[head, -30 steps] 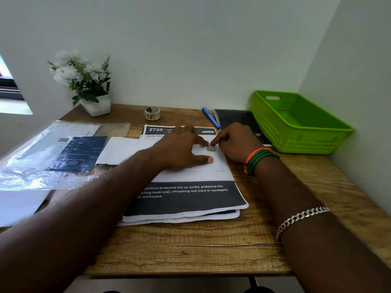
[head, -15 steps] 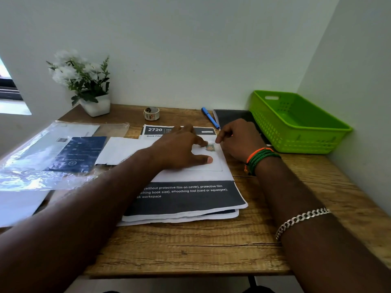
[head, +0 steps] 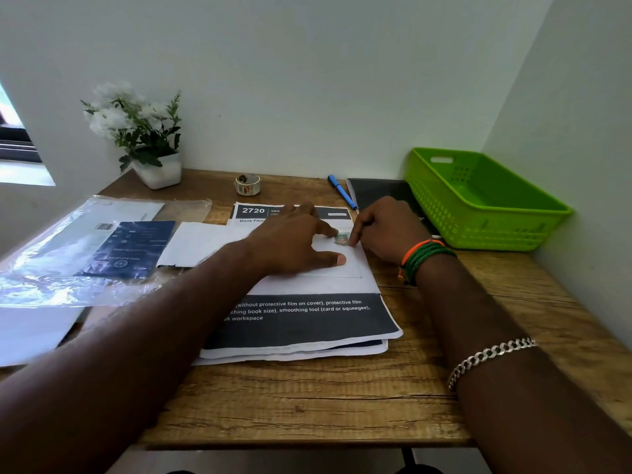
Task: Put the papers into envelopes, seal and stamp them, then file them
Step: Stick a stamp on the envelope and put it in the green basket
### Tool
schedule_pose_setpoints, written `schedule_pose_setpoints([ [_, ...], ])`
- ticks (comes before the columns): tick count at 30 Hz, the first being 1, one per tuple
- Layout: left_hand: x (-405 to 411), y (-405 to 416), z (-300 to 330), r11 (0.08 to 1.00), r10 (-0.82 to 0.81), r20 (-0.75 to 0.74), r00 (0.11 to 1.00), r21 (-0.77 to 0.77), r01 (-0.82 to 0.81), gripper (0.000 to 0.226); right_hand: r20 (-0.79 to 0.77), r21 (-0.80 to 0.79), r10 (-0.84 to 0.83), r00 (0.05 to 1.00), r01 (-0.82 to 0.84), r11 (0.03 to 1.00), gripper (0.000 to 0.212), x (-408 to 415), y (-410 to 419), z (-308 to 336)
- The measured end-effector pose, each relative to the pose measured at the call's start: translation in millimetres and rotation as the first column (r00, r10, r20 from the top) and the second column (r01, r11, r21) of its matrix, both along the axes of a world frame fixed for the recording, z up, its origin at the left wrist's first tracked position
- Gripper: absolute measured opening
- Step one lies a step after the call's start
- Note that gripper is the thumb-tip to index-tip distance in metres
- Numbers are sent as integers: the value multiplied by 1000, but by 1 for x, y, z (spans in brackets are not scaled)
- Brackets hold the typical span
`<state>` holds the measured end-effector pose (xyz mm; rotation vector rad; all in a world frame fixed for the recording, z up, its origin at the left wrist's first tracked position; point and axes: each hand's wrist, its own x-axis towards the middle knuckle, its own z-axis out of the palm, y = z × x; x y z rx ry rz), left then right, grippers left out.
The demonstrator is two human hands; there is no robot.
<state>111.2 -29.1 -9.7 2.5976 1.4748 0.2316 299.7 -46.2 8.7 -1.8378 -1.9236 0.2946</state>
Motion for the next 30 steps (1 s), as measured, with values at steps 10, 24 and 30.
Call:
schedule_pose_setpoints([
  [10, 1, -1, 1, 1000, -1, -24, 1000, 0, 1, 69, 78, -6, 23, 997, -22, 1000, 33, -2, 3, -3],
  [24, 0, -3, 1, 1000, -9, -21, 1000, 4, 9, 69, 12, -13, 176, 984, -175, 984, 25, -6, -5, -1],
  [30, 1, -4, 1, 1000, -5, -29, 1000, 6, 5, 69, -10, -34, 182, 983, -182, 983, 27, -5, -8, 3],
])
